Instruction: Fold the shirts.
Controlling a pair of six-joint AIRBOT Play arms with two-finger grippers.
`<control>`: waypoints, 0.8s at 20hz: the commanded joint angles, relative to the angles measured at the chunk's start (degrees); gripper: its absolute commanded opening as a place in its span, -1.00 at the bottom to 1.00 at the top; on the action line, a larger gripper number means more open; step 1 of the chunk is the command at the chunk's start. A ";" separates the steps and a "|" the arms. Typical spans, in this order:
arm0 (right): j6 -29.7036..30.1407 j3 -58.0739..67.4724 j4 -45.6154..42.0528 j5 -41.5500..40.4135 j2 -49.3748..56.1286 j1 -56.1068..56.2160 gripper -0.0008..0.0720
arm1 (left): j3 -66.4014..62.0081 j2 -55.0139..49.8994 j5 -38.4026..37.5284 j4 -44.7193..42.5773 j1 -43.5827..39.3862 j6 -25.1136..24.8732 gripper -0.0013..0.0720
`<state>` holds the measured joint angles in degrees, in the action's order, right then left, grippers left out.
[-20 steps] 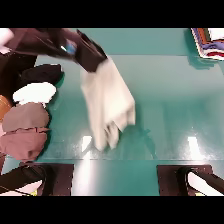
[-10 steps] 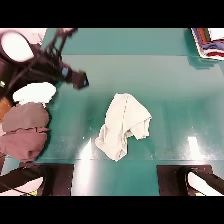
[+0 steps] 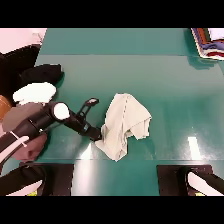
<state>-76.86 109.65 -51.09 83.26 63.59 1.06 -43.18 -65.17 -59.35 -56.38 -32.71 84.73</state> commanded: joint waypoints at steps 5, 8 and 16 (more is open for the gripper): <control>-0.04 -0.02 0.02 2.45 2.51 0.04 -0.94 | 5.57 -1.01 10.73 1.03 -3.19 3.78 -0.70; -0.04 -0.50 -0.39 3.74 2.82 -0.17 -0.94 | 3.15 -0.72 8.17 -2.95 0.00 3.91 -0.90; -0.07 -40.30 -4.17 -1.22 -9.57 -3.34 -0.71 | -11.67 5.40 0.61 -12.85 28.63 1.90 -0.90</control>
<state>-76.99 84.90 -54.43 85.12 58.24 -1.65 -50.61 -60.93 -56.58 -66.72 -11.92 88.09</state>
